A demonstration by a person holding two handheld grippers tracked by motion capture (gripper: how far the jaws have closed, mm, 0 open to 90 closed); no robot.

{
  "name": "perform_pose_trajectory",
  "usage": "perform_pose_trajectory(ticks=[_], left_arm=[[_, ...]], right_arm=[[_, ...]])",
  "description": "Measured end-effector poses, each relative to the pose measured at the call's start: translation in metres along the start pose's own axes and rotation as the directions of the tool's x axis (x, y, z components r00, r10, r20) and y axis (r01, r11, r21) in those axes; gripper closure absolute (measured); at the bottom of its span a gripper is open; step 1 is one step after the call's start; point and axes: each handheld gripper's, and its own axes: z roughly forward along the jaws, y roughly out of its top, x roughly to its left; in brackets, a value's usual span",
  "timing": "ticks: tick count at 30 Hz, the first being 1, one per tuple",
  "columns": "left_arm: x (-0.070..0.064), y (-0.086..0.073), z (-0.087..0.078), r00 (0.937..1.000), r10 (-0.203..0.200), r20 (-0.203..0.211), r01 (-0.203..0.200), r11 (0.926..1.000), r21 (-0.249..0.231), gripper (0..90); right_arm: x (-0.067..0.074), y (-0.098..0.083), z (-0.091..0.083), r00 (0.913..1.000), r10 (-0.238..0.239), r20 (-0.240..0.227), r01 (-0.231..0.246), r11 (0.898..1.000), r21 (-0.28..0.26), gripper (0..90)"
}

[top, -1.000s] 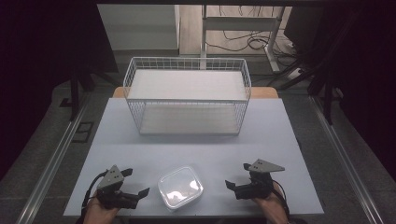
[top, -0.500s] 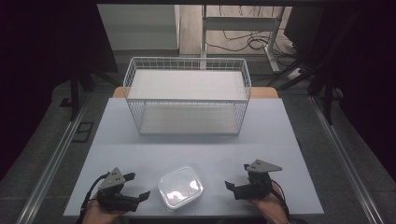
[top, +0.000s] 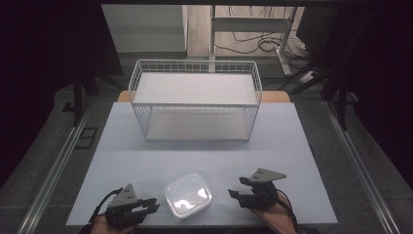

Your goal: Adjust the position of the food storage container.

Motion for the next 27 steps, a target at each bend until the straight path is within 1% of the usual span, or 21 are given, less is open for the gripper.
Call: perform_pose_trajectory(ticks=[1,4,5,6,7,8,9,10,11,12,13,14,15,17,19,20,21,22,25,27], left_arm=[[-0.003,0.001,0.003,1.0,0.006,0.004,-0.006,0.9999,0.01,81.8],[-0.011,0.004,0.01,0.9996,0.026,0.005,-0.026,0.9987,0.044,89.3],[-0.012,0.004,0.012,0.9995,0.032,0.005,-0.033,0.9977,0.059,89.8],[-0.012,0.004,0.012,0.9995,0.032,0.005,-0.033,0.9977,0.059,89.9],[-0.016,0.005,0.016,0.999,0.044,0.002,-0.044,0.9961,0.077,89.9],[-0.017,0.006,0.017,0.9987,0.051,-0.001,-0.051,0.9954,0.081,89.9],[-0.017,0.006,0.017,0.9987,0.05,-0.004,-0.05,0.9954,0.081,89.9],[-0.018,0.006,0.018,0.9991,0.041,-0.003,-0.041,0.9963,0.076,89.9],[-0.017,0.007,0.018,0.9994,0.035,0.0,-0.035,0.9967,0.073,89.9],[-0.017,0.007,0.019,0.9995,0.031,-0.002,-0.031,0.9969,0.072,89.9],[-0.017,0.007,0.019,0.9995,0.031,-0.002,-0.031,0.9969,0.072,89.9],[-0.018,0.007,0.02,0.9997,0.022,-0.008,-0.021,0.9971,0.074,89.9],[-0.018,0.009,0.022,0.9999,0.012,-0.004,-0.011,0.9973,0.073,89.9],[-0.019,0.011,0.025,0.9999,0.01,-0.008,-0.01,0.9971,0.076,89.9],[-0.02,0.013,0.029,0.9998,0.019,-0.011,-0.018,0.9961,0.086,89.9],[-0.021,0.015,0.03,0.9995,0.024,-0.02,-0.022,0.9954,0.093,89.9],[-0.02,0.016,0.032,0.9995,0.022,-0.024,-0.02,0.9953,0.095,89.9],[-0.019,0.017,0.034,0.9996,0.017,-0.023,-0.014,0.9954,0.094,89.9],[-0.016,0.023,0.039,0.9997,0.01,-0.024,-0.007,0.9957,0.092,89.9],[-0.013,0.028,0.044,0.9997,0.012,-0.02,-0.01,0.9959,0.09,89.9]], right_arm=[[0.002,0.001,0.0,0.9996,-0.027,-0.005,0.027,1.0,0.001,46.3],[0.007,0.002,0.001,0.9978,-0.064,-0.015,0.064,0.998,0.008,58.6],[0.008,0.003,0.002,0.9971,-0.074,-0.02,0.074,0.997,0.011,63.0],[0.009,0.003,0.003,0.9963,-0.082,-0.025,0.082,0.997,0.012,66.8],[0.011,0.005,0.005,0.9951,-0.093,-0.034,0.094,0.996,0.012,72.2],[0.013,0.005,0.005,0.9946,-0.096,-0.039,0.096,0.995,0.011,74.8],[0.015,0.006,0.006,0.9936,-0.104,-0.044,0.104,0.994,0.012,79.3],[0.017,0.007,0.007,0.9928,-0.108,-0.052,0.109,0.994,0.013,82.1],[0.021,0.008,0.01,0.9908,-0.117,-0.068,0.119,0.993,0.018,85.1],[0.024,0.008,0.012,0.9885,-0.126,-0.085,0.128,0.991,0.029,86.8],[0.024,0.008,0.012,0.9885,-0.126,-0.085,0.128,0.991,0.029,86.8],[0.027,0.009,0.014,0.9864,-0.133,-0.096,0.137,0.99,0.035,87.9],[0.034,0.009,0.02,0.9811,-0.145,-0.127,0.154,0.986,0.063,88.7],[0.039,0.009,0.024,0.9781,-0.152,-0.142,0.164,0.984,0.074,88.7],[0.042,0.009,0.026,0.9753,-0.152,-0.16,0.166,0.983,0.077,88.7],[0.043,0.009,0.026,0.9747,-0.151,-0.164,0.166,0.983,0.079,88.9],[0.045,0.009,0.026,0.976,-0.16,-0.148,0.173,0.981,0.084,88.9],[0.044,0.008,0.026,0.9764,-0.16,-0.145,0.174,0.981,0.084,88.9],[0.04,0.008,0.025,0.9805,-0.128,-0.149,0.141,0.987,0.08,88.6],[0.039,0.008,0.025,0.9814,-0.122,-0.148,0.134,0.988,0.078,88.3]])
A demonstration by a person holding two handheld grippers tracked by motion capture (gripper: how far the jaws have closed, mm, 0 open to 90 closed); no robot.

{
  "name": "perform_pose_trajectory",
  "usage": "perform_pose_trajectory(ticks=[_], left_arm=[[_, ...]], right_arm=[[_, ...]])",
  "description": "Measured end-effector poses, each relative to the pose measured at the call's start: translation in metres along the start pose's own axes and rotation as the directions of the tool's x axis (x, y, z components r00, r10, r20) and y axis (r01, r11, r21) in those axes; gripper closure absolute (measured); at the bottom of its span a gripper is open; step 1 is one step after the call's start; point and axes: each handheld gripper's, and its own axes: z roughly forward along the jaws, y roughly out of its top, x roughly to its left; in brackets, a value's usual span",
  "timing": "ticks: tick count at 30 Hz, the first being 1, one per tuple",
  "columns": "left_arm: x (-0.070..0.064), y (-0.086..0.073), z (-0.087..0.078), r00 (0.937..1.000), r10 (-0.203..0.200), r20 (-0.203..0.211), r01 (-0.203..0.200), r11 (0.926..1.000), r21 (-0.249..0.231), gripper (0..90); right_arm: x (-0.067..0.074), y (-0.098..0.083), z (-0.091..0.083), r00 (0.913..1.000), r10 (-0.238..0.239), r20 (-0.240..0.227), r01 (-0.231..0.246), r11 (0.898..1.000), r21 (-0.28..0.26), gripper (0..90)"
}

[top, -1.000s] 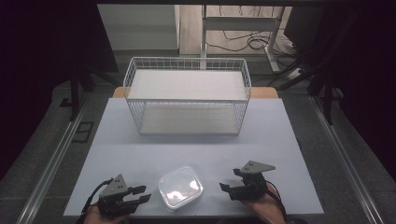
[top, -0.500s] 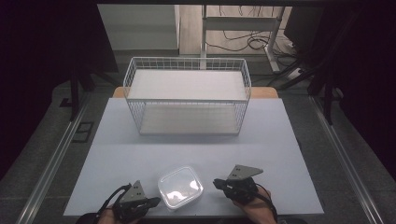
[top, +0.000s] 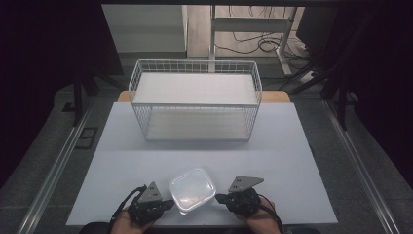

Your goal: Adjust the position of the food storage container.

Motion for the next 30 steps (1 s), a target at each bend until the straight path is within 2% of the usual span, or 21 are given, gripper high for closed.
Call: perform_pose_trajectory(ticks=[2,5,9,15,20,24,30], left_arm=[[0.004,0.006,0.005,0.9999,-0.007,0.008,0.008,1.0,-0.005,89.9],[0.01,0.012,0.01,0.9998,-0.02,0.006,0.02,0.9998,-0.01,89.9],[0.018,0.019,0.014,0.9989,-0.048,-0.001,0.048,0.9986,-0.025,89.8],[0.029,0.03,0.022,0.9981,-0.058,-0.019,0.058,0.9978,-0.032,89.8],[0.04,0.04,0.027,0.9969,-0.073,-0.03,0.071,0.9966,-0.042,89.8],[0.051,0.048,0.033,0.9961,-0.078,-0.041,0.076,0.9959,-0.05,89.7],[0.06,0.056,0.04,0.9961,-0.073,-0.05,0.07,0.9959,-0.058,89.7]], right_arm=[[0.0,0.0,0.001,1.0,-0.001,-0.002,0.001,1.0,-0.002,88.0],[-0.001,0.001,0.002,0.9992,-0.006,0.04,0.005,1.0,0.024,87.9],[-0.015,0.001,-0.001,0.9964,0.026,0.081,-0.028,0.999,0.019,87.9],[-0.03,0.004,-0.001,0.9904,0.061,0.124,-0.06,0.998,-0.008,87.7],[-0.037,0.005,0.001,0.9879,0.097,0.121,-0.094,0.995,-0.025,87.7],[-0.04,0.005,0.002,0.9877,0.106,0.115,-0.103,0.994,-0.026,87.2],[-0.044,0.006,0.003,0.9865,0.116,0.115,-0.113,0.993,-0.036,87.0]])
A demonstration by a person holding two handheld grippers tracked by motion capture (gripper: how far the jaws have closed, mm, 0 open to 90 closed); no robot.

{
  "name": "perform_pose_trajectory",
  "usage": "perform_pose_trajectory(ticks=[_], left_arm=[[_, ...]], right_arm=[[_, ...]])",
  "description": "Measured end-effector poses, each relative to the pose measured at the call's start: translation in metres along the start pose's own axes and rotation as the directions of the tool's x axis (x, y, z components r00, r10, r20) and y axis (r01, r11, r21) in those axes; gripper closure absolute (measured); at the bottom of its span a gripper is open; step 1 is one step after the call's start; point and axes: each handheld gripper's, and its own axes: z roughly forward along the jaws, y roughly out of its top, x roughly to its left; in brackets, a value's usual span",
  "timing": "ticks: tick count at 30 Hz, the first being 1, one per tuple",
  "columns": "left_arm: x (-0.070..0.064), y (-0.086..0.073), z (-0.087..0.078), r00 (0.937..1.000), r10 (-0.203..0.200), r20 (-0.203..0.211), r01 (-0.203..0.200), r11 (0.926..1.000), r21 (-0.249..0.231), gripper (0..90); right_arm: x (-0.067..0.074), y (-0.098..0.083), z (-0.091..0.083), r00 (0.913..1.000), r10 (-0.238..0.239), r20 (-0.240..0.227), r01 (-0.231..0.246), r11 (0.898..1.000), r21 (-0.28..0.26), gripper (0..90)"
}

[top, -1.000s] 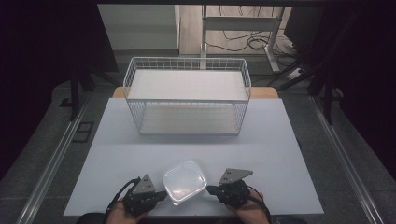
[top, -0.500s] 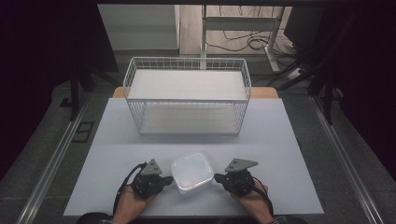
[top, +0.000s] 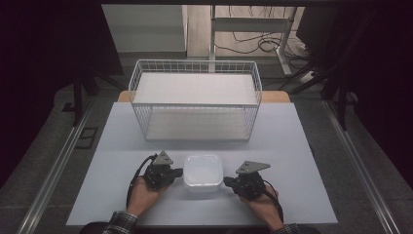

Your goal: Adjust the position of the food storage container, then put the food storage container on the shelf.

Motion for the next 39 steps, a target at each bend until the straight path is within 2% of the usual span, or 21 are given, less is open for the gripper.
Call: perform_pose_trajectory(ticks=[4,7,13,17,21,26,29,31,32,39], left_arm=[[0.002,0.0,0.0,1.0,-0.002,0.0,0.002,1.0,-0.006,88.2],[0.003,-0.003,-0.009,0.9999,-0.006,-0.015,0.006,0.9998,-0.021,83.9],[0.003,-0.018,-0.025,0.9995,-0.008,-0.03,0.007,0.9989,-0.046,66.2],[0.0,-0.025,-0.03,0.9991,0.021,-0.037,-0.024,0.9981,-0.056,48.7],[-0.001,-0.028,-0.031,0.9991,0.026,-0.033,-0.029,0.9971,-0.07,31.7],[-0.005,-0.031,-0.029,0.9996,0.03,0.002,-0.029,0.9962,-0.082,12.4],[-0.006,-0.031,-0.029,0.9993,0.026,0.025,-0.023,0.9943,-0.105,7.0],[-0.006,-0.032,-0.029,0.9993,0.03,0.021,-0.028,0.9937,-0.109,4.5],[-0.006,-0.033,-0.029,0.9992,0.039,0.002,-0.038,0.9937,-0.106,3.3],[0.001,-0.036,-0.031,0.9999,0.014,-0.009,-0.015,0.9882,-0.152,0.2]], right_arm=[[-0.001,0.0,0.0,1.0,-0.006,0.003,0.006,1.0,0.0,86.6],[0.0,0.001,-0.003,0.9995,-0.025,0.022,0.025,1.0,-0.01,84.4],[-0.002,-0.002,-0.012,0.9987,-0.041,0.031,0.042,0.999,-0.033,75.4],[-0.002,-0.004,-0.014,0.9968,-0.069,0.041,0.071,0.996,-0.045,60.3],[-0.003,-0.009,-0.015,0.9937,-0.098,0.056,0.1,0.994,-0.04,40.6],[-0.008,-0.012,-0.018,0.9935,-0.097,0.06,0.101,0.992,-0.071,20.7],[-0.011,-0.013,-0.02,0.9954,-0.071,0.063,0.077,0.992,-0.098,11.0],[-0.012,-0.013,-0.02,0.9957,-0.064,0.066,0.071,0.992,-0.103,9.1],[-0.013,-0.014,-0.019,0.9952,-0.058,0.079,0.065,0.993,-0.094,5.7],[-0.017,-0.015,-0.019,0.9975,-0.032,0.062,0.039,0.994,-0.102,3.7]])
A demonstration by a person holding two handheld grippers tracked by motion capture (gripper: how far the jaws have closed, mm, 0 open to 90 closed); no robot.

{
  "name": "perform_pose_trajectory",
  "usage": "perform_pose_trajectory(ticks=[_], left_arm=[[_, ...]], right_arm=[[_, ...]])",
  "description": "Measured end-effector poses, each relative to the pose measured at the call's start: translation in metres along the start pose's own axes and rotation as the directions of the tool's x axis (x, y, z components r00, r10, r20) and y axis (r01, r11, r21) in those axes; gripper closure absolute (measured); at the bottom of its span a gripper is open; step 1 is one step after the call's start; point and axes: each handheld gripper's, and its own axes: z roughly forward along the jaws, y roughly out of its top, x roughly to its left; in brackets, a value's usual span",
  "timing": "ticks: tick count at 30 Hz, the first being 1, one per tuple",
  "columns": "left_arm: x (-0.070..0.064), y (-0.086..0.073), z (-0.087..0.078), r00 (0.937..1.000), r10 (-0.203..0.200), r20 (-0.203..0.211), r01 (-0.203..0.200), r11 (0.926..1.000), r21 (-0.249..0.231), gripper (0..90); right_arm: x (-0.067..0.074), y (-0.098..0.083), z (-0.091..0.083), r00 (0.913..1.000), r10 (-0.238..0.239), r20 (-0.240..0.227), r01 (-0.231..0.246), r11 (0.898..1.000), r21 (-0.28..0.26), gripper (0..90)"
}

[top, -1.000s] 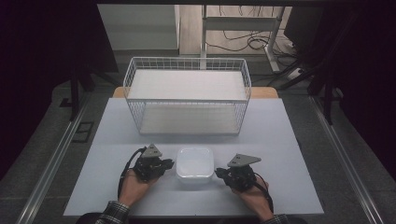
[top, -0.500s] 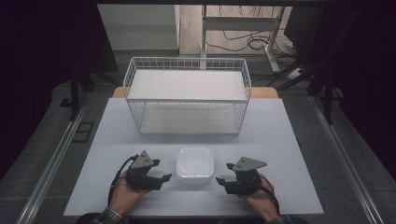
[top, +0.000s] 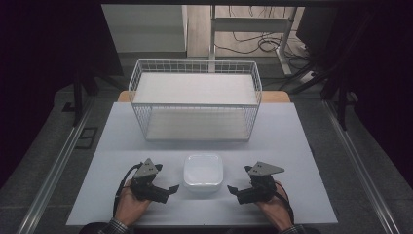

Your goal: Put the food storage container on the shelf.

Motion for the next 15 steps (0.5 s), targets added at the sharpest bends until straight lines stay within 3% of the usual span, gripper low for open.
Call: perform_pose_trajectory(ticks=[5,12,14,15], left_arm=[[0.002,0.002,-0.004,0.9996,-0.025,0.014,0.025,0.9995,-0.02,0.7],[0.001,0.009,-0.005,0.9995,-0.011,0.03,0.011,0.9999,-0.003,1.6],[0.001,0.014,-0.007,0.9968,-0.019,0.078,0.02,0.9997,-0.013,1.3],[0.002,0.015,-0.007,0.9963,-0.024,0.083,0.025,0.9995,-0.018,1.1]], right_arm=[[0.001,0.001,0.002,1.0,-0.002,0.003,0.002,1.0,0.02,2.4],[0.003,0.009,0.001,0.9998,0.008,-0.018,-0.008,1.0,-0.003,2.8],[0.004,0.011,0.002,0.9993,0.016,-0.035,-0.016,1.0,-0.012,2.9],[0.004,0.013,0.003,0.9987,0.018,-0.048,-0.019,1.0,-0.014,2.9]])
